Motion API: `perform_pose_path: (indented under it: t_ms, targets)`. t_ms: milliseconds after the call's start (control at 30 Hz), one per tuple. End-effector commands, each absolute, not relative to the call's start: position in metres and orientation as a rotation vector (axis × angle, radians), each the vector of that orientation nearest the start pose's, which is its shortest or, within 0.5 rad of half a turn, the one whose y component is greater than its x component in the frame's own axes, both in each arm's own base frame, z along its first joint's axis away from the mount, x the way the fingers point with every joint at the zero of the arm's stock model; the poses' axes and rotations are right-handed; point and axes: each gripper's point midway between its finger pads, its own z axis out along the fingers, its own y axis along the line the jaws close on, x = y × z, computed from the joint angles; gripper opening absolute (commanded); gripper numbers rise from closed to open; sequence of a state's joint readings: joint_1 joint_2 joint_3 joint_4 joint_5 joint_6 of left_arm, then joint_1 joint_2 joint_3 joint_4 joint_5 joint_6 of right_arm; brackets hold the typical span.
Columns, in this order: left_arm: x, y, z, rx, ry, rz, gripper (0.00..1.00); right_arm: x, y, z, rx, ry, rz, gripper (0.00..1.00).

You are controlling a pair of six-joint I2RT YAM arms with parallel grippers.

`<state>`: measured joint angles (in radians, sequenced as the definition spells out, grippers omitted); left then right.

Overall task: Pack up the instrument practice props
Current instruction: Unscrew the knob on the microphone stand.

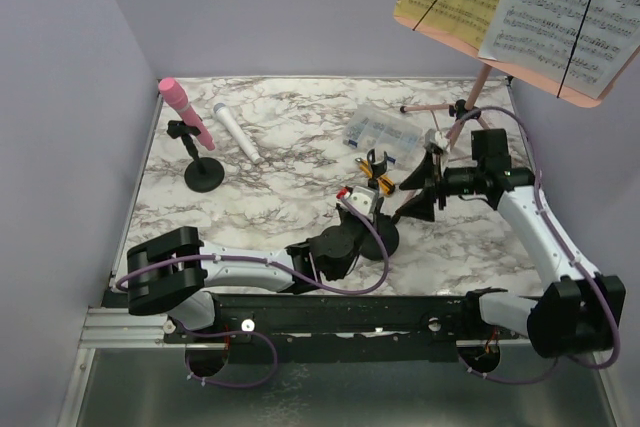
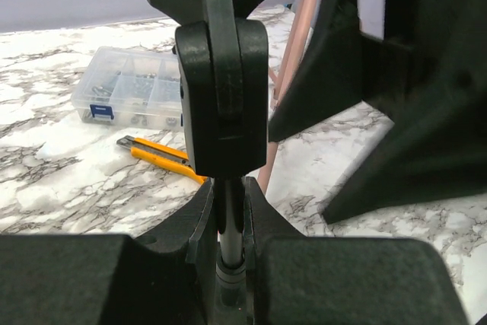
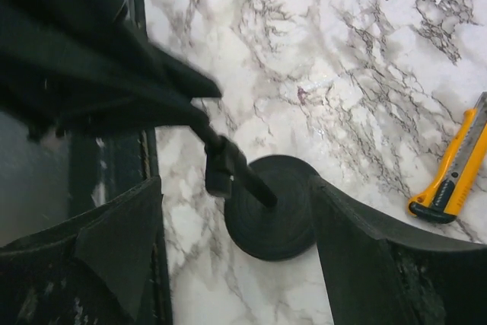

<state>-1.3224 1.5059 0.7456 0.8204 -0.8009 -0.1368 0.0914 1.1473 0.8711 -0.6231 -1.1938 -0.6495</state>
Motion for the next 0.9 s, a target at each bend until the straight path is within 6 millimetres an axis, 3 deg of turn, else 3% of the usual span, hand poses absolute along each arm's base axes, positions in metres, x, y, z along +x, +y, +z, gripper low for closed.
perform_pose_path:
  t_ms: [0, 200, 333, 500, 667, 867]
  targets:
    - [0.225, -0.371, 0.236, 0.192, 1.516, -0.571, 0.00, 0.225, 0.179, 0.210, -0.853, 2.026, 1.408, 0.79]
    - [0.225, -0.369, 0.236, 0.178, 1.518, -0.573, 0.00, 0.218, 0.190, 0.227, -0.606, 2.125, 1.828, 0.73]
    - [0.225, -0.366, 0.238, 0.170, 1.518, -0.574, 0.00, 0.217, 0.191, 0.209, -0.337, 2.279, 1.853, 0.74]
    - [0.225, -0.365, 0.236, 0.165, 1.520, -0.565, 0.00, 0.200, 0.190, 0.190, -0.073, 2.356, 1.872, 0.73]
    - [0.226, -0.366, 0.235, 0.165, 1.522, -0.563, 0.00, 0.193, 0.188, 0.184, 0.113, 2.345, 1.961, 0.70]
    - [0.226, -0.366, 0.233, 0.161, 1.526, -0.563, 0.00, 0.201, 0.189, 0.176, 0.198, 2.336, 2.034, 0.68]
